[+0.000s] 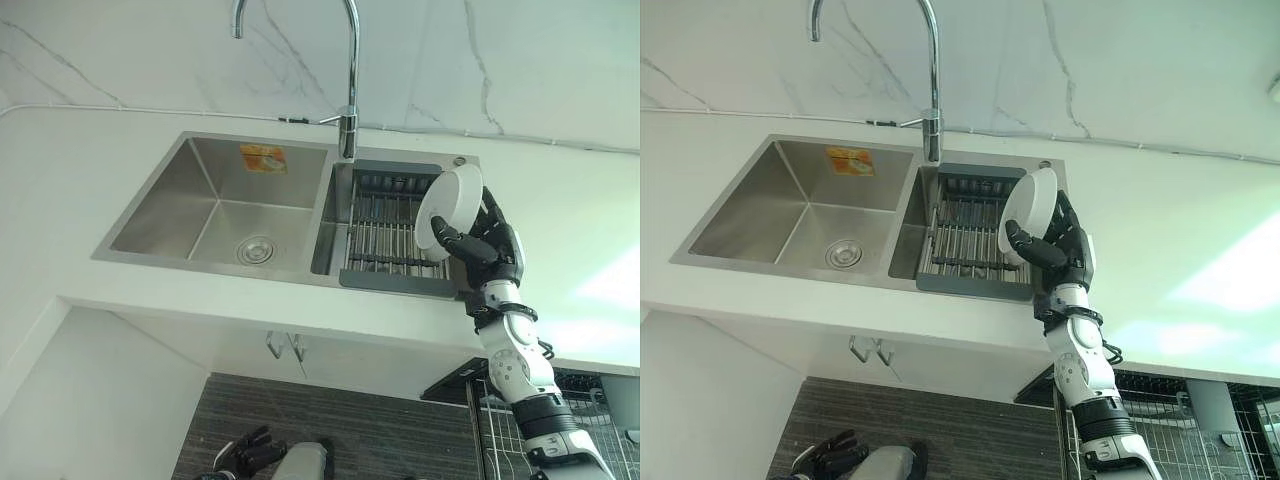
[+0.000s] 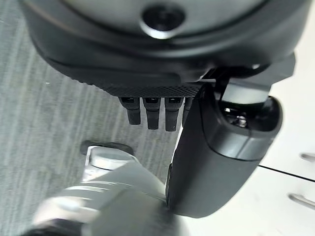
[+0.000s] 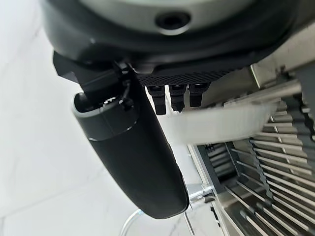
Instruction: Place the dishes in the dishwasher.
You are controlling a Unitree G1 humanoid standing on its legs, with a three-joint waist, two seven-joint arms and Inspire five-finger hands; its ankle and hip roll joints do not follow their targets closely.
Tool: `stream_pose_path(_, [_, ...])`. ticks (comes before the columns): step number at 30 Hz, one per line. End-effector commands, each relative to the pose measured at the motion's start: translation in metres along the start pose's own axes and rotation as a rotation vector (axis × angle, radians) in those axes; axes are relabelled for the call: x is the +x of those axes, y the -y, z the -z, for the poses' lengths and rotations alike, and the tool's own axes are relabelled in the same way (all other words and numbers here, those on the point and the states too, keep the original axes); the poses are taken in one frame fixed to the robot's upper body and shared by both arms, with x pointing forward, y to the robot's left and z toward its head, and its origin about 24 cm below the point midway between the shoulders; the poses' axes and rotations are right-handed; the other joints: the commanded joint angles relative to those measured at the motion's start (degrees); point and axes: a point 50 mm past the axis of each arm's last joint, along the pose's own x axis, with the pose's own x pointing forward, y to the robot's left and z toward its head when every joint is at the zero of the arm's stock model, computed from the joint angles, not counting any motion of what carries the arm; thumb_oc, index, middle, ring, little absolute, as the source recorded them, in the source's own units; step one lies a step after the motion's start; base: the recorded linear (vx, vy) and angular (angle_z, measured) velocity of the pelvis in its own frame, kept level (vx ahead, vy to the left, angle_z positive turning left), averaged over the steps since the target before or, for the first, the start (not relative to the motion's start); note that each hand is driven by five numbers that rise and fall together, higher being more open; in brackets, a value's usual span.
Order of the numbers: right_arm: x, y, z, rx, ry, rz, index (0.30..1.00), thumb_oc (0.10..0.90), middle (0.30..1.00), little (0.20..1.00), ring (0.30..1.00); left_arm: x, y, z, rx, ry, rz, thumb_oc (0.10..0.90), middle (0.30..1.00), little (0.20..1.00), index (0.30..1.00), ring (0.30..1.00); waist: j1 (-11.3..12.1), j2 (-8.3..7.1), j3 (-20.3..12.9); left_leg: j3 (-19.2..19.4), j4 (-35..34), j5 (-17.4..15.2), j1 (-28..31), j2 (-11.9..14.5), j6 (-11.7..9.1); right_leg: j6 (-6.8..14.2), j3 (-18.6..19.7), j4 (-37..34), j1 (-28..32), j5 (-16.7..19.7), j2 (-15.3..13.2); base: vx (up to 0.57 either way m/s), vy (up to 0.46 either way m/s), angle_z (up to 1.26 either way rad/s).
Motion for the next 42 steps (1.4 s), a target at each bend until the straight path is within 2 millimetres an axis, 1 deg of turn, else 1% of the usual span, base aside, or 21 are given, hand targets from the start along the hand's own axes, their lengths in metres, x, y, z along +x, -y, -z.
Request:
stream_pose_path(1, [0.023, -0.027, -0.053, 0.064, 0.234, -0.093, 0.900, 0.800, 0.900, 0.900, 0.900, -0.011, -0.011, 0.032, 0.096, -0.123, 0.008, 0.800, 0.900, 0.900, 0.900, 0.900, 1.1, 0.13, -1.7, -0.7, -6.7, -2.5, 5.0, 2.8, -2.6, 4.6, -0.8, 2.9, -2.4, 0.6, -4.5, 0.00, 0.000, 0.00])
stream_pose_path(6, [0.028, -0.030, -0.053, 0.061, 0.223, -0.087, 0.900, 0.800, 0.900, 0.900, 0.900, -0.011, -0.012, 0.032, 0.097, -0.126, 0.009, 0.800, 0.900, 0.900, 0.900, 0.900, 1.5, 0.15, -1.7, -0.7, -6.7, -2.4, 4.9, 3.0, -2.8, 4.6, -1.2, 2.9, -2.2, 0.5, -4.7, 0.00, 0.000, 0.00])
stream_pose_path(11, [0.031, -0.029, -0.051, 0.051, 0.208, -0.070, 0.900, 0.800, 0.900, 0.900, 0.900, -0.011, -0.013, 0.032, 0.097, -0.126, 0.009, 0.800, 0.900, 0.900, 0.900, 0.900, 1.8, 0.17, -1.7, -0.7, -6.7, -2.2, 4.8, 3.0, -2.9, 4.6, -1.6, 2.9, -2.0, 0.5, -4.8, 0.00, 0.000, 0.00])
stream_pose_path(12, [0.031, -0.027, -0.051, 0.039, 0.202, -0.056, 0.467, 0.511, 0.467, 0.467, 0.467, -0.012, -0.013, 0.032, 0.097, -0.125, 0.008, 0.800, 0.900, 0.900, 0.900, 0.900, 1.9, 0.16, -1.7, -0.7, -6.7, -2.2, 4.8, 3.1, -2.9, 4.6, -1.7, 2.9, -1.9, 0.4, -4.9, 0.00, 0.000, 0.00])
stream_pose_path(13, [0.031, -0.026, -0.051, 0.032, 0.202, -0.049, 0.300, 0.400, 0.300, 0.300, 0.300, -0.012, -0.013, 0.032, 0.096, -0.125, 0.008, 0.800, 0.900, 0.900, 0.900, 0.900, 1.9, 0.16, -1.7, -0.7, -6.7, -2.2, 4.8, 3.1, -2.9, 4.6, -1.7, 2.9, -1.9, 0.5, -4.9, 0.00, -0.002, 0.05])
stream_pose_path(23, [0.034, -0.020, -0.051, -0.037, 0.217, 0.045, 0.300, 0.400, 0.300, 0.300, 0.300, -0.011, -0.010, 0.033, 0.091, -0.122, 0.007, 0.800, 0.900, 0.900, 0.900, 0.900, 2.1, 0.29, -1.6, -0.8, -6.7, -2.1, 4.6, 3.1, -2.9, 4.5, -1.7, 2.9, -2.0, 0.5, -4.9, 0.00, -0.001, 0.01])
stream_pose_path(28, [0.033, -0.019, -0.052, -0.055, 0.238, 0.063, 0.300, 0.400, 0.300, 0.300, 0.300, -0.011, -0.010, 0.033, 0.087, -0.122, 0.009, 0.800, 0.900, 0.900, 0.900, 0.900, 2.0, 0.34, -1.4, -0.7, -6.7, -2.1, 4.7, 3.0, -2.9, 4.5, -1.5, 2.9, -2.0, 0.5, -4.9, 0.00, 0.006, 0.03])
stream_pose_path(32, [0.029, -0.022, -0.063, -0.042, 0.332, 0.039, 0.300, 0.400, 0.300, 0.300, 0.300, -0.011, -0.009, 0.035, 0.092, -0.122, 0.013, 0.800, 0.900, 0.900, 0.900, 0.900, 1.7, 0.31, -1.4, -0.6, -6.7, -2.2, 4.7, 2.9, -2.7, 4.5, -1.1, 2.9, -1.9, 0.5, -4.6, 0.00, 0.027, 0.01])
stream_pose_path(34, [0.020, -0.035, -0.081, 0.030, 0.473, -0.035, 0.300, 0.400, 0.300, 0.300, 0.300, -0.010, -0.008, 0.033, 0.116, -0.119, 0.023, 0.800, 0.900, 0.900, 0.900, 0.900, 0.9, 0.41, -1.2, -0.7, -6.7, -2.4, 4.8, 2.5, -1.9, 4.4, -0.3, 2.9, -1.3, 0.3, -4.0, -0.03, 0.141, 0.04])
stream_pose_path(35, [0.018, -0.038, -0.084, 0.043, 0.498, -0.047, 0.300, 0.400, 0.300, 0.300, 0.300, -0.010, -0.007, 0.032, 0.121, -0.117, 0.026, 0.800, 0.900, 0.900, 0.900, 0.900, 0.7, 0.45, -1.2, -0.7, -6.7, -2.5, 4.8, 2.3, -1.7, 4.4, -0.2, 2.9, -1.3, 0.4, -3.9, -0.04, 0.181, 0.04])
stream_pose_path(36, [0.013, -0.044, -0.091, 0.068, 0.551, -0.075, 0.300, 0.400, 0.300, 0.300, 0.300, -0.009, -0.006, 0.029, 0.133, -0.113, 0.029, 0.800, 0.900, 0.900, 0.900, 0.900, 0.2, 0.60, -1.2, -0.8, -6.7, -2.6, 5.0, 1.8, -1.2, 4.4, 0.3, 2.9, -1.2, 0.8, -3.9, -0.03, 0.153, 0.03])
stream_pose_path(38, [0.009, -0.047, -0.096, 0.085, 0.588, -0.091, 0.300, 0.400, 0.300, 0.300, 0.300, -0.008, -0.006, 0.027, 0.145, -0.112, 0.031, 0.800, 0.900, 0.900, 0.900, 0.900, -0.4, 0.66, -1.2, -0.7, -6.7, -3.0, 5.3, 1.2, -0.8, 4.4, 0.6, 2.9, -1.3, 1.7, -4.2, -0.02, 0.171, 0.01])
stream_pose_path(39, [0.005, -0.049, -0.101, 0.085, 0.621, -0.104, 0.300, 0.400, 0.300, 0.300, 0.300, -0.007, -0.006, 0.025, 0.161, -0.116, 0.033, 0.800, 0.900, 0.900, 0.900, 0.900, -1.1, 0.78, -1.4, -0.3, -6.7, -3.5, 5.7, 0.4, -0.2, 4.5, 1.1, 2.9, -1.7, 3.3, -4.6, -0.01, 0.192, -0.10])
stream_pose_path(41, [0.002, -0.051, -0.106, 0.082, 0.649, -0.115, 0.300, 0.400, 0.300, 0.300, 0.300, -0.007, -0.007, 0.024, 0.176, -0.122, 0.033, 0.800, 0.900, 0.900, 0.900, 0.900, -1.9, 0.91, -1.5, 0.3, -6.7, -3.9, 6.1, -0.1, 0.3, 4.5, 1.4, 2.9, -2.1, 4.7, -4.9, -0.01, 0.200, -0.20])
stream_pose_path(42, [-0.004, -0.055, -0.111, 0.072, 0.678, -0.135, 0.300, 0.400, 0.300, 0.300, 0.300, -0.006, -0.008, 0.024, 0.207, -0.136, 0.037, 0.800, 0.900, 0.900, 0.900, 0.900, -3.1, 1.06, -1.5, 1.0, -6.7, -4.5, 6.5, -0.9, 0.9, 4.6, 1.8, 2.9, -3.3, 6.5, -5.1, -0.01, 0.170, -0.29])
